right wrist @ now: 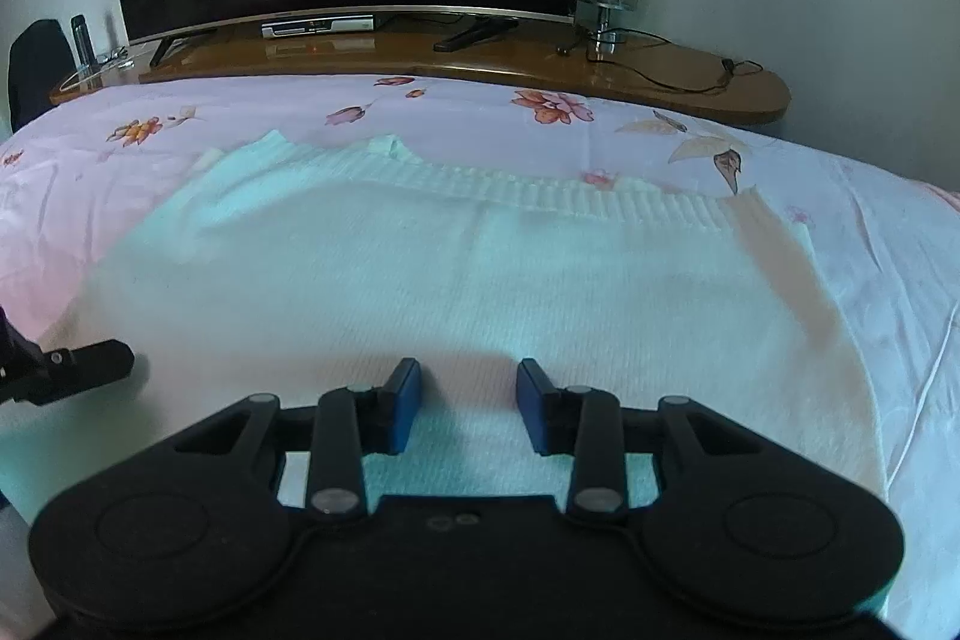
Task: Fold small clothes
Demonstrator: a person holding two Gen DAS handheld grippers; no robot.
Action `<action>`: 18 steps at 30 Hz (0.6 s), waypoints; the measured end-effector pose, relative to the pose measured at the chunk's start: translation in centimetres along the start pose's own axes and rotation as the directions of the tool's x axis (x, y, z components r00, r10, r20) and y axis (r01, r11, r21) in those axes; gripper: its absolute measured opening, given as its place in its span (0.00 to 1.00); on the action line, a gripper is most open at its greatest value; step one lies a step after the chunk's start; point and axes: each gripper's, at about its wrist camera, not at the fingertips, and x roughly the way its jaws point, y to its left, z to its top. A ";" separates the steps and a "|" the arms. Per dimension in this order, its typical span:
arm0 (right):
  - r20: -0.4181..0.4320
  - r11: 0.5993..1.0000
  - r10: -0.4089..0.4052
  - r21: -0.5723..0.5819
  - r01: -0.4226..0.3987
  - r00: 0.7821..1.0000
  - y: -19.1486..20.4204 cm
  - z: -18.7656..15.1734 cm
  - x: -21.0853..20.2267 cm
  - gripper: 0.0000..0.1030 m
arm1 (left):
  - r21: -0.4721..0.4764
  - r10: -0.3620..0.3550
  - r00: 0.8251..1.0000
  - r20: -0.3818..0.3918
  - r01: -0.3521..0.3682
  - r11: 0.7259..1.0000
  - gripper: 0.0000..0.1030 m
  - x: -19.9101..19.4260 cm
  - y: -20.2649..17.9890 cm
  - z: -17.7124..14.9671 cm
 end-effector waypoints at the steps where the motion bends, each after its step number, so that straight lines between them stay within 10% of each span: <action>1: 0.001 1.000 0.002 0.004 -0.002 1.000 0.0 -0.1 -0.1 0.35 | 0.000 -0.002 1.000 -0.001 0.002 1.000 0.08 0.1 -0.1 0.1; 14: -0.005 0.999 0.033 0.002 -0.033 0.999 -0.6 0.0 0.0 0.35 | 0.063 -0.051 0.997 0.064 0.047 0.997 0.07 -1.5 -1.6 -0.3; 18: -0.005 0.999 0.043 -0.002 -0.043 0.999 -0.8 0.0 -0.1 0.35 | 0.289 -0.109 0.991 0.081 0.081 0.954 0.07 -2.1 -5.8 -1.3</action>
